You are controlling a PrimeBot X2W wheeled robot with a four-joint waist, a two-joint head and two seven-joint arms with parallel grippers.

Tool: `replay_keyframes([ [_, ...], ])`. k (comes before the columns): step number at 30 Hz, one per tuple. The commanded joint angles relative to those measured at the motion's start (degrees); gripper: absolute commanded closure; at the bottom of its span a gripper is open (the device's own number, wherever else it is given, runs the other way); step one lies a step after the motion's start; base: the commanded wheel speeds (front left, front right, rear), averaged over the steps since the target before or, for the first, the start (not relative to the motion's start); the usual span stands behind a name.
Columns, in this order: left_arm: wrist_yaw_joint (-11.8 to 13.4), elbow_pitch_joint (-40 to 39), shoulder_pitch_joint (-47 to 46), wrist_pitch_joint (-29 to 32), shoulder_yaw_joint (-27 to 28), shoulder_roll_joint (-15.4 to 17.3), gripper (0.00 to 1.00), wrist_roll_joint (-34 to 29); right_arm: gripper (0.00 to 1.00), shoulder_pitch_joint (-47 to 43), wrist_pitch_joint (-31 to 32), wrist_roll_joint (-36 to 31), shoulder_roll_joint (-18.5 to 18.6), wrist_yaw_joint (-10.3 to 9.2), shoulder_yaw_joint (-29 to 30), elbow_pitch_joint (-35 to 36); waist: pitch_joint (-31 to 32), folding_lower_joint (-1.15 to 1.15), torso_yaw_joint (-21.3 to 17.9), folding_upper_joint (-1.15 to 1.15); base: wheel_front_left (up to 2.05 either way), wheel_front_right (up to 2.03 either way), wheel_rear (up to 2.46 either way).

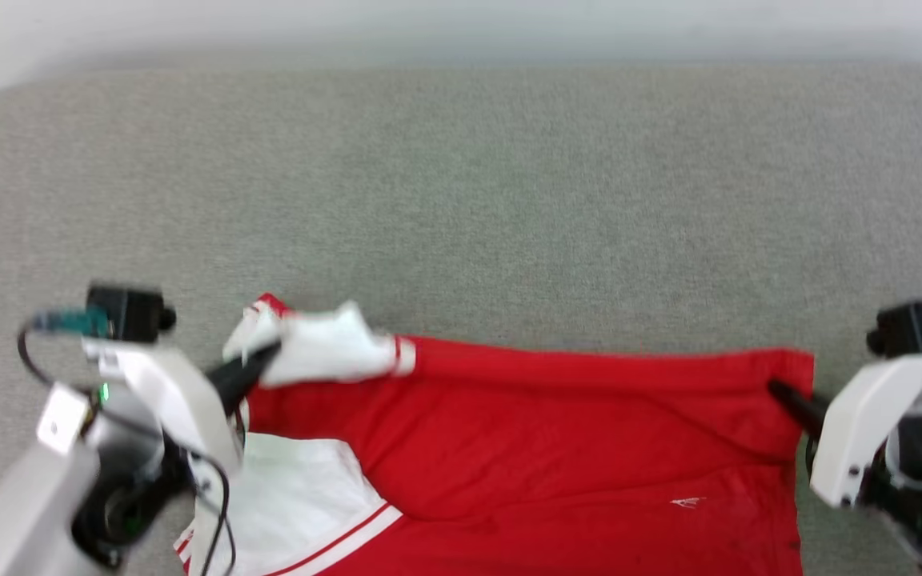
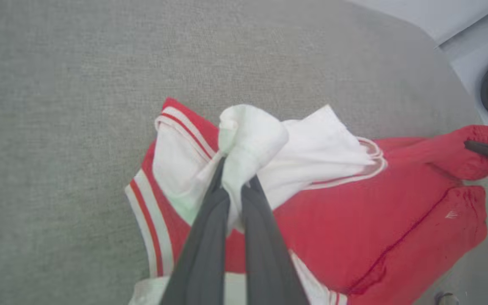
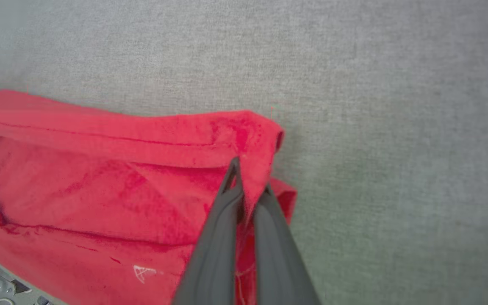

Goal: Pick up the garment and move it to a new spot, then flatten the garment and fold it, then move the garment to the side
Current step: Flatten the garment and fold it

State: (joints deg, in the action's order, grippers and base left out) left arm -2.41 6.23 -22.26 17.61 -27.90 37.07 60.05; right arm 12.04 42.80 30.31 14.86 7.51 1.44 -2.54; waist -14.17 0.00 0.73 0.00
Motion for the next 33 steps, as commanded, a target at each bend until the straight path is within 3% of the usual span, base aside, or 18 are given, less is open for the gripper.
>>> replay_keyframes([
  [1,0.47,-0.26,1.55,-0.5,0.19,0.39,1.0,0.23,1.0,-1.3,-0.39,0.05,-0.21,-0.04,0.24,0.15,0.91,0.0,0.65,0.0,0.0,0.0,0.0],
  [12,5.49,-1.41,17.18,-2.56,-0.58,-0.44,1.0,3.89,1.0,-12.34,-4.12,0.52,-4.01,-0.04,3.69,-0.31,3.32,0.0,2.09,0.0,0.0,0.0,0.0],
  [17,5.04,2.83,18.74,-2.78,-2.22,-2.77,1.0,4.34,1.0,-16.3,-4.97,0.01,-5.91,-0.05,3.77,-1.46,3.82,0.0,1.79,0.0,0.0,0.0,0.0],
  [18,4.78,3.84,18.76,-2.95,-2.5,-3.46,0.88,4.36,1.0,-16.94,-5.39,0.25,-6.45,-0.05,3.59,-1.68,3.94,0.0,1.7,0.0,0.0,0.0,0.0],
  [19,4.55,4.73,18.64,-3.31,-2.7,-4.07,0.64,4.45,0.75,-17.24,-5.91,0.29,-6.69,-0.05,3.31,-1.85,4.09,0.0,1.57,0.0,0.0,0.0,0.0],
  [20,4.2,5.52,18.34,-3.93,-2.8,-4.58,0.22,4.17,0.24,-17.73,-6.52,0.11,-6.82,-0.05,2.97,-2.07,4.29,0.0,1.44,0.0,0.0,0.0,0.0],
  [21,3.84,6.04,18.09,-4.45,-2.95,-5.08,0.0,4.01,0.0,-18.1,-7.41,0.17,-7.2,-0.05,2.87,-2.22,4.52,0.0,1.37,0.0,0.0,0.0,0.0],
  [28,1.96,7.22,16.09,-9.69,-1.9,-4.74,0.0,1.28,0.0,-19.67,-11.32,-1.08,-7.31,-0.07,2.13,0.23,6.68,0.0,0.95,0.0,0.0,0.0,0.0],
  [33,3.96,5.99,14.97,-15.65,-0.42,-4.09,0.0,-2.91,0.0,-20.53,-12.29,-2.77,-7.07,-0.04,2.53,5.52,8.77,0.0,0.77,0.0,0.0,0.0,0.0],
])
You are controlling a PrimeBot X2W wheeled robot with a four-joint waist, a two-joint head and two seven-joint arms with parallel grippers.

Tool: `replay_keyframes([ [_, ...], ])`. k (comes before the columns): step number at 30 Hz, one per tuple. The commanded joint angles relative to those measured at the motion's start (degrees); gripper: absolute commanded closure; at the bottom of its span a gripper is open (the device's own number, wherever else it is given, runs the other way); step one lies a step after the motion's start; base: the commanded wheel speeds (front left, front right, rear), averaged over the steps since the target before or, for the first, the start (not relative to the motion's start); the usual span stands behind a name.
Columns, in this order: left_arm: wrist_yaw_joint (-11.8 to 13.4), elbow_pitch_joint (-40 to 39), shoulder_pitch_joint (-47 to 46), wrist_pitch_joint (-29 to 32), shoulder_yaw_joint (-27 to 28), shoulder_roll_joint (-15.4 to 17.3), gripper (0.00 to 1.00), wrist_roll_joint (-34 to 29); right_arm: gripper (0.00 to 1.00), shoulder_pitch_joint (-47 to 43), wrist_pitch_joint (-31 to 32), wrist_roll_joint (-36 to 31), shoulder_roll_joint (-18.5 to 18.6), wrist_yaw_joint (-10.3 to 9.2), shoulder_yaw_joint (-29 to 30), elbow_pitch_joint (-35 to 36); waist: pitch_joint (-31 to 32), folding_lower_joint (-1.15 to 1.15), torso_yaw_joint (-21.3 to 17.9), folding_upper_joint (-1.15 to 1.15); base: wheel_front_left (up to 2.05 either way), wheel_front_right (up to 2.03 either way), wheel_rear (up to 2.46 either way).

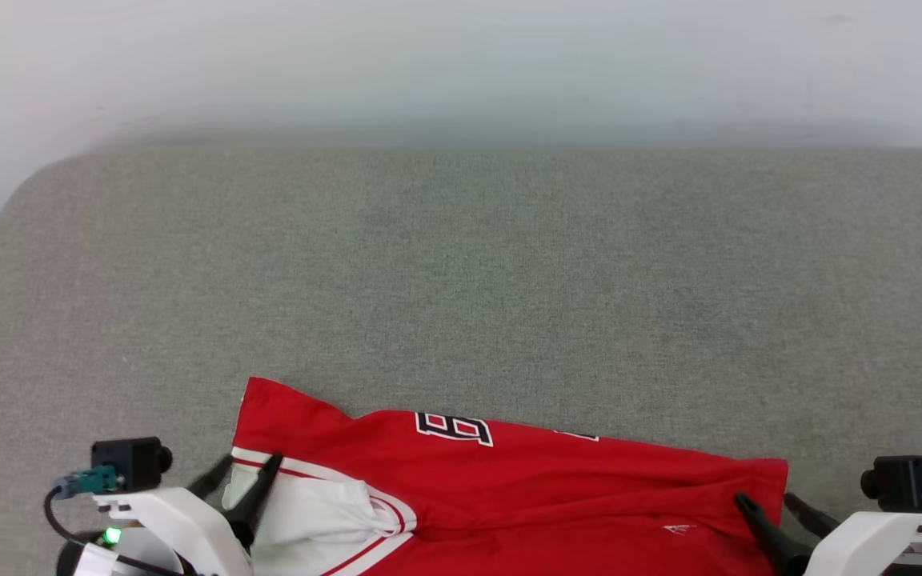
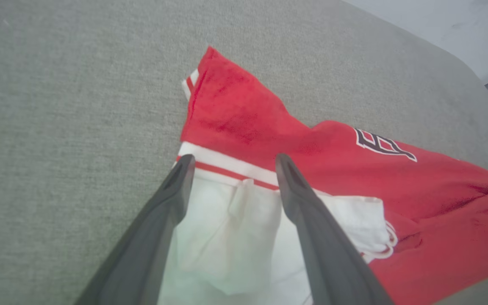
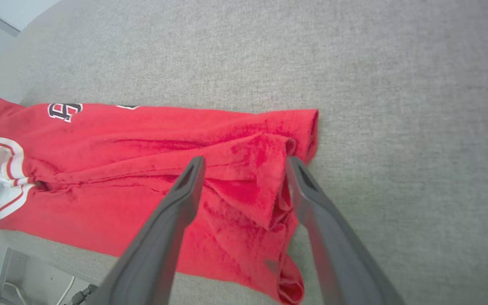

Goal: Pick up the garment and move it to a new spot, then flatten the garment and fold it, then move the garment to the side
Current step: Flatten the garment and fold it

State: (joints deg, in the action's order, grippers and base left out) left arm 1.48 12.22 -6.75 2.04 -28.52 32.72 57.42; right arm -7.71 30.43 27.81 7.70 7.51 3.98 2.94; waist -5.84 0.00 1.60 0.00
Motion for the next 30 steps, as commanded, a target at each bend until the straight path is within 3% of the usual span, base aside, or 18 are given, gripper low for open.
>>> replay_keyframes([
  [1,0.58,-0.44,-0.68,-1.32,0.41,0.45,0.0,-1.16,0.0,-1.02,0.21,-0.56,0.18,-0.04,0.08,1.1,0.74,0.0,-0.2,0.0,0.0,0.0,0.0],
  [12,6.92,-6.2,-2.15,-15.31,2.28,-1.51,0.0,-12.04,0.0,0.14,7.75,-1.81,3.6,-0.04,4.78,4.71,1.38,0.0,-0.28,0.0,0.0,0.0,0.0],
  [18,8.72,-10.52,-1.65,-17.22,5.8,-4.58,0.0,-18.01,0.0,0.59,10.21,-1.91,4.07,-0.04,3.97,3.56,0.41,0.0,1.19,0.0,0.0,0.0,0.0],
  [30,6.09,-16.22,2.56,-17.28,12.23,-9.5,0.0,-27.17,0.0,2.72,9.92,-0.61,3.55,-0.04,1.25,-3.29,-2.32,0.0,3.75,0.0,0.0,0.0,0.0],
])
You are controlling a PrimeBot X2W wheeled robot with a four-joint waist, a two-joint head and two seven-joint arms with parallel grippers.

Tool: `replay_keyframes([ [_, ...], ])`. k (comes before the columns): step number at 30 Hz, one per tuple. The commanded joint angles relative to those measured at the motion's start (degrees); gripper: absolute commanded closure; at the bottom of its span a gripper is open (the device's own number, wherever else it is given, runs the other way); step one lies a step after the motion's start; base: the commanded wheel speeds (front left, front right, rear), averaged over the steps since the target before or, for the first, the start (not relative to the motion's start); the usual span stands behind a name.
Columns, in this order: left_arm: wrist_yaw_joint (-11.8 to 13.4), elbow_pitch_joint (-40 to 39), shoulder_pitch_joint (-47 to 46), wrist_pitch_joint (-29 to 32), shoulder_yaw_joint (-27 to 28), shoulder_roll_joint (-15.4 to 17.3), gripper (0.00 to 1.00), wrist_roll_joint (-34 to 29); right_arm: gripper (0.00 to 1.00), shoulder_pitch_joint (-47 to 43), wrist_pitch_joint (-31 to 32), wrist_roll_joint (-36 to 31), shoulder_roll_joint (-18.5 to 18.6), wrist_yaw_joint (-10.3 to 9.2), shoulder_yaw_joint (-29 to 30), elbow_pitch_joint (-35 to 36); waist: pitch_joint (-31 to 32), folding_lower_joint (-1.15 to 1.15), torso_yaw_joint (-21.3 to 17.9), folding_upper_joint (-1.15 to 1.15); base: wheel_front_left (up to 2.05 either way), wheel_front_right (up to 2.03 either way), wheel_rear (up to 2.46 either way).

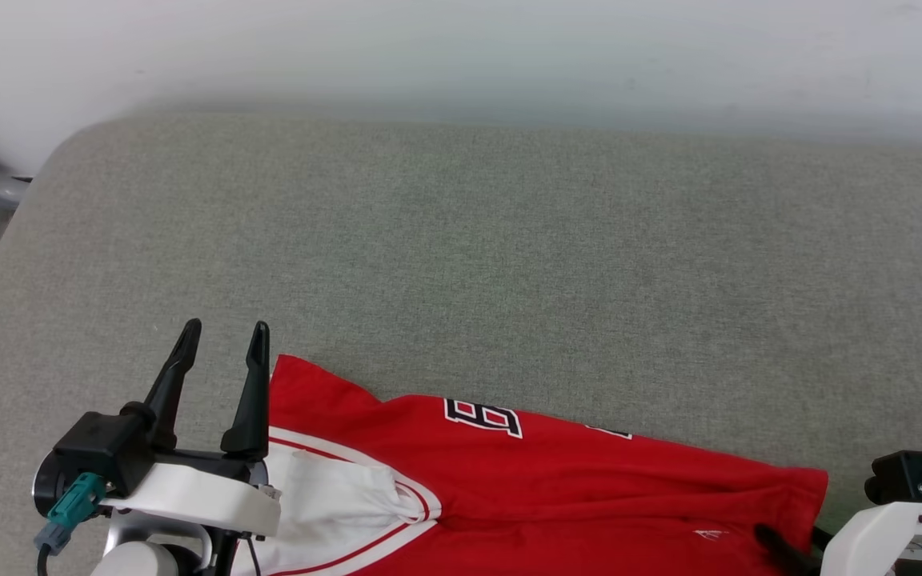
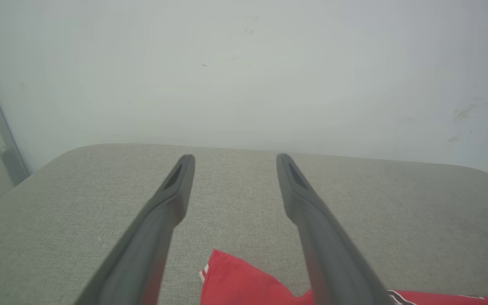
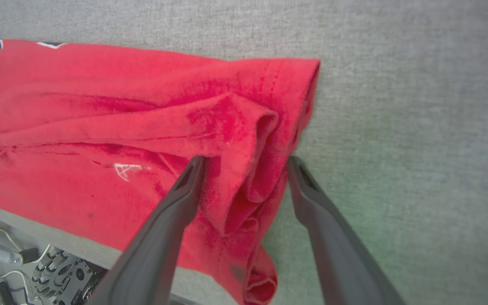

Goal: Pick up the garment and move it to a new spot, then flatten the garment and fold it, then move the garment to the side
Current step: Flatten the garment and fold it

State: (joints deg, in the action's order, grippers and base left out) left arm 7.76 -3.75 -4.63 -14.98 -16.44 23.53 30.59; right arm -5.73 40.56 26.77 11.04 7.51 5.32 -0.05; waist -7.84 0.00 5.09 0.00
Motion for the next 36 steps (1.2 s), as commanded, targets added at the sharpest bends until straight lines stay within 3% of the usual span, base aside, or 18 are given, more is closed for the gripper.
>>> replay_keyframes([
  [1,-0.52,-0.21,0.46,-0.26,0.37,-0.56,0.0,-0.67,0.0,0.85,-0.24,0.68,0.14,-0.04,-0.34,-1.02,-0.57,0.0,0.38,0.0,0.0,0.0,0.0],
  [5,-1.57,0.2,0.1,-0.27,1.26,-1.92,0.0,-2.0,0.0,0.84,0.95,1.46,-0.66,-0.04,-2.56,-4.14,-1.37,0.0,0.73,0.0,0.0,0.0,0.0],
  [6,-1.72,0.28,0.01,-0.27,1.42,-2.33,0.0,-2.21,0.22,0.64,1.46,1.77,-0.94,-0.04,-3.14,-4.82,-1.49,0.0,0.8,0.0,0.0,0.0,0.0],
  [7,-2.0,0.42,0.0,-0.27,1.58,-2.64,0.0,-2.41,0.58,0.59,1.68,2.18,-1.2,-0.03,-3.71,-5.28,-1.58,0.0,0.85,0.0,0.0,0.0,0.0],
  [8,-2.19,0.5,0.0,-0.27,1.81,-2.96,0.0,-2.74,0.84,0.69,1.58,2.43,-1.34,-0.03,-4.12,-5.65,-1.67,0.0,0.87,0.0,0.0,0.0,0.0],
  [9,-2.37,0.68,0.1,-0.27,2.0,-3.27,0.0,-2.98,1.0,0.77,1.45,2.74,-1.35,-0.03,-4.34,-6.02,-1.74,0.0,0.88,0.0,0.0,0.0,0.0],
  [25,-3.74,3.14,3.31,-0.27,4.09,-4.12,0.0,-5.67,1.0,2.13,0.85,3.52,2.89,-0.05,-1.87,0.09,2.48,0.0,-1.28,0.0,0.0,0.0,0.0],
  [36,-2.94,2.81,5.15,0.14,3.6,-3.66,0.0,-5.83,1.0,-0.89,5.93,4.48,5.49,-0.04,12.43,-0.08,5.09,0.0,-3.02,0.0,0.0,0.0,0.0],
])
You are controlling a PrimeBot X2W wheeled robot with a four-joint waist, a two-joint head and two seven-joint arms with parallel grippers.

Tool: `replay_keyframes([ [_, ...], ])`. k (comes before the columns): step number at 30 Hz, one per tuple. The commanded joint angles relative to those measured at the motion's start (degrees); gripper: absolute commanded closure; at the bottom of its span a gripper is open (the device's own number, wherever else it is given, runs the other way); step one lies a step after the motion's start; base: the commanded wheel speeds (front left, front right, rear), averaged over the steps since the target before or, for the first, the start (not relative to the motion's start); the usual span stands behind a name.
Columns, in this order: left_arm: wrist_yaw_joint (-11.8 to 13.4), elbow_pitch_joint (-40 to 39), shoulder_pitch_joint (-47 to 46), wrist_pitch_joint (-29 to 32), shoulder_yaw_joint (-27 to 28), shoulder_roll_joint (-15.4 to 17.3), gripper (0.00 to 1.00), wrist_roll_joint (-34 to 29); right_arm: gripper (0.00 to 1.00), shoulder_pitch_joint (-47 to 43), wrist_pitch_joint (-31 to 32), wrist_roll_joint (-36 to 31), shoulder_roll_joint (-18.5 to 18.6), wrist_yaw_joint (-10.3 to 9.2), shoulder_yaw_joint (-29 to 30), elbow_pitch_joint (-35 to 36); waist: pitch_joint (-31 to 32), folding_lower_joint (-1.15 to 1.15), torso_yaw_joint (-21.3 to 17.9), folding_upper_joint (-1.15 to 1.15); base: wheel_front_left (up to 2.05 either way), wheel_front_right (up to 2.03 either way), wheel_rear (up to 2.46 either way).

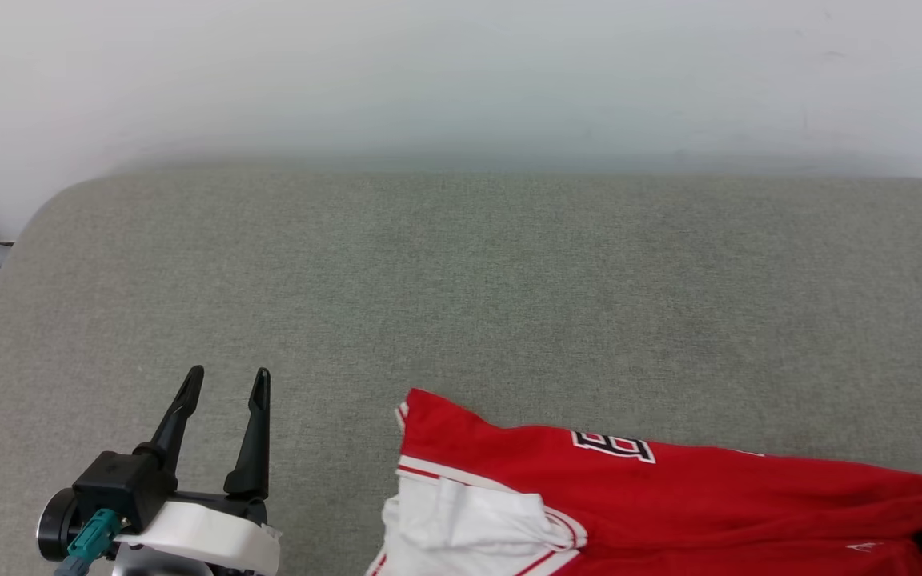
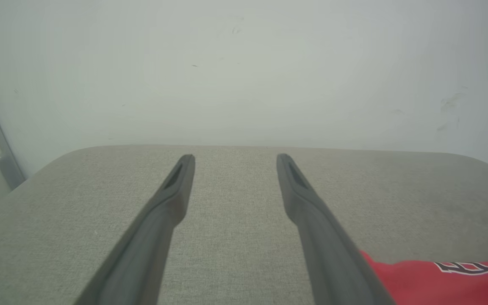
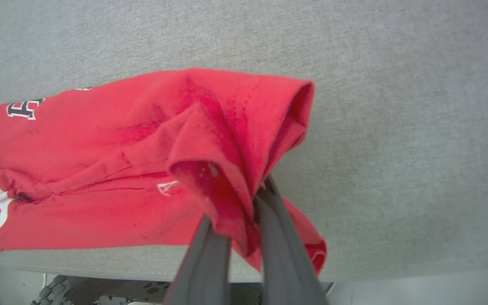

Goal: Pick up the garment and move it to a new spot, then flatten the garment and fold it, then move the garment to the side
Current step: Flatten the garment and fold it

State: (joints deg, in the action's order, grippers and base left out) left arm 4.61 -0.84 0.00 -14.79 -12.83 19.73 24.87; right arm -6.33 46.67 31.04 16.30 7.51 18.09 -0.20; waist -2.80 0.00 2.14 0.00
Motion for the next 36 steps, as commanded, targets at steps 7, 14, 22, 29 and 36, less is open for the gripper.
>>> replay_keyframes([
  [7,0.43,-0.4,0.56,0.22,-0.25,0.3,0.0,0.24,1.0,1.31,6.94,5.93,-4.4,-0.04,4.14,2.58,0.32,0.0,-0.81,0.0,0.0,0.0,0.0],
  [14,0.42,-0.69,0.25,0.01,-0.42,0.34,0.0,-0.1,1.0,2.59,16.86,20.33,-12.43,-0.04,4.93,5.1,0.87,0.0,-0.22,0.0,0.0,0.0,0.0],
  [22,0.08,-0.37,-1.08,0.39,-0.96,0.37,0.0,0.16,1.0,3.96,17.4,35.74,-13.49,-0.04,-2.31,0.92,-0.01,0.0,2.39,0.0,0.0,0.0,0.0],
  [29,-0.56,-0.17,-3.56,0.27,-1.94,-0.42,0.0,0.03,1.0,8.08,10.33,42.88,-13.47,-0.04,-14.81,-2.63,-2.94,0.0,5.97,0.0,0.0,0.0,0.0],
  [36,-1.43,0.86,-6.07,-0.04,-2.17,-1.56,0.0,0.02,1.0,12.26,3.91,45.55,-13.44,-0.04,-25.84,-5.79,-6.32,0.0,9.42,0.0,0.0,0.0,0.0],
])
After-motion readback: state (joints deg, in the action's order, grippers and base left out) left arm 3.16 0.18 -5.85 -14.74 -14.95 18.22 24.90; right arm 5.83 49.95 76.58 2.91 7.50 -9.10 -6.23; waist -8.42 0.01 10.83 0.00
